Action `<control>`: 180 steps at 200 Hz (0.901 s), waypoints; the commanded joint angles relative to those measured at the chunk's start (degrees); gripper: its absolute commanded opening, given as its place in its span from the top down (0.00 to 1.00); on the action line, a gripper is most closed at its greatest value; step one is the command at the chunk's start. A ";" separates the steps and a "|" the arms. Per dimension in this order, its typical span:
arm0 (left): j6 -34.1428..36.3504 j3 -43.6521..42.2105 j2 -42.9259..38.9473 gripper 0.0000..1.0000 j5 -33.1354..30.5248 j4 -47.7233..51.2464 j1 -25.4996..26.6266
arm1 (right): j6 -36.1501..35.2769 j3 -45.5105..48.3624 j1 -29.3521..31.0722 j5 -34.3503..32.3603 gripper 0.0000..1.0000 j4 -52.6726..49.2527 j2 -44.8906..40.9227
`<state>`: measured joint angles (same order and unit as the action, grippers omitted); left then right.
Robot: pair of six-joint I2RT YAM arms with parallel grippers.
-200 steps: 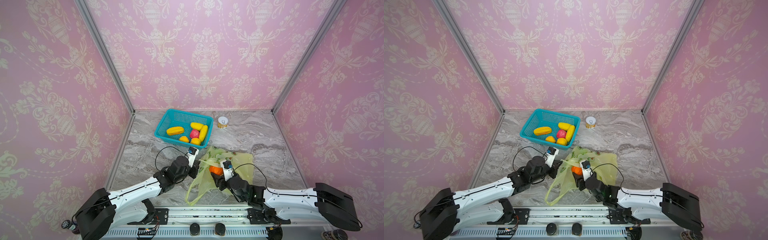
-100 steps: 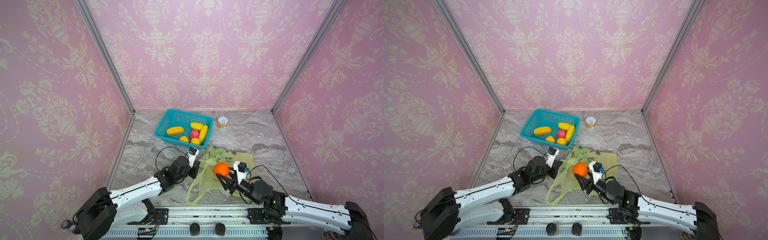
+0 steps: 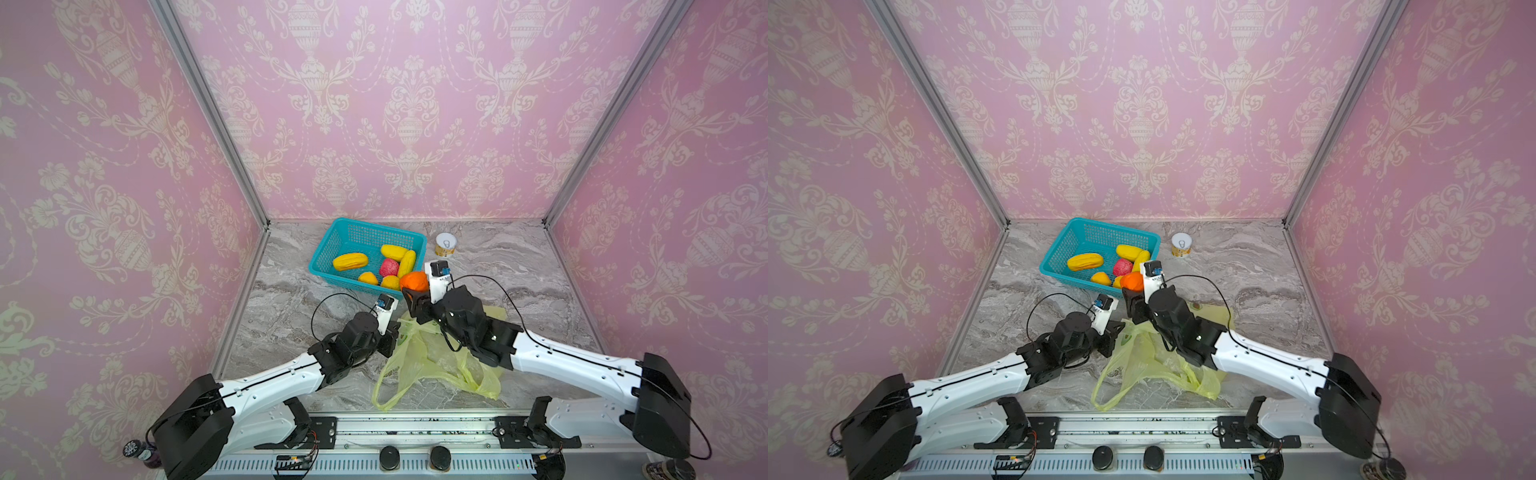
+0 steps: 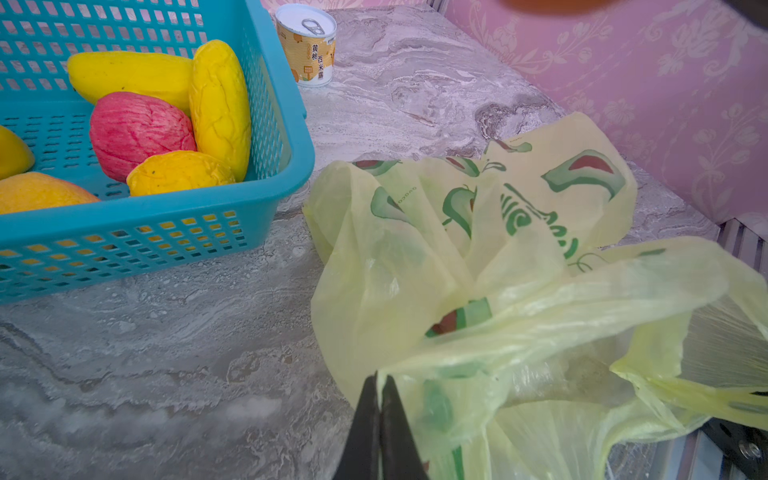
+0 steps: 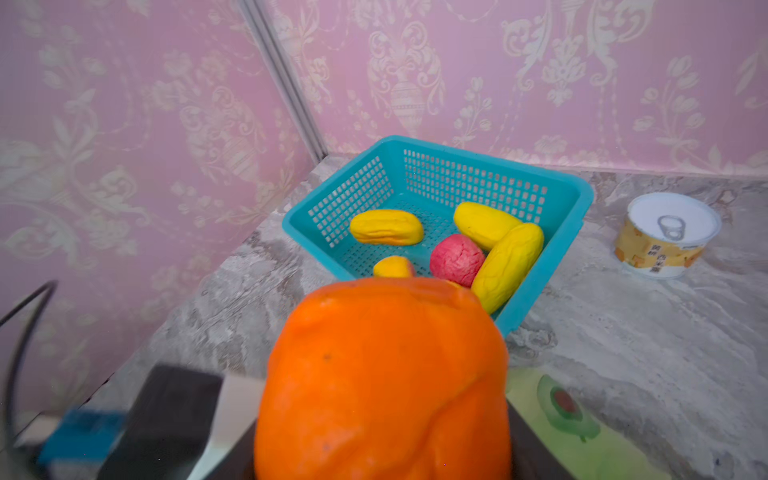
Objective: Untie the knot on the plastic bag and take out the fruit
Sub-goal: 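Carry the orange fruit over the teal basket and open the right gripper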
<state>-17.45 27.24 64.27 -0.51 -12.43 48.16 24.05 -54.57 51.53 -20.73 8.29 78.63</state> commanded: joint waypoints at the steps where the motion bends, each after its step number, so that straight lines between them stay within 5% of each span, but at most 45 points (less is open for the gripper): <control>1: 0.10 -0.20 -0.27 1.00 -0.30 0.45 -0.26 | 4.53 -11.24 -4.04 2.29 0.76 -14.54 10.64; 82: 0.33 -0.12 -0.11 1.00 -0.30 0.21 -0.26 | -1.09 -71.65 -11.85 6.65 0.74 -46.45 55.61; 112: 0.40 -0.09 -0.11 1.00 -0.21 0.21 -0.27 | -2.43 -92.90 -12.98 9.82 0.64 -55.81 69.09; 150: 0.36 -0.09 -0.12 1.00 -0.30 0.20 -0.26 | -2.33 -91.74 -14.43 14.64 0.53 -52.19 70.61; 180: 0.41 0.00 0.22 1.00 -0.23 0.09 -0.28 | -3.69 -86.99 -14.56 15.11 0.24 -50.04 67.88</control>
<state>-17.45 27.24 64.27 -0.51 -12.45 48.16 22.33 -144.27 36.97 -7.51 -40.58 149.23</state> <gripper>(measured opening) 0.047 0.689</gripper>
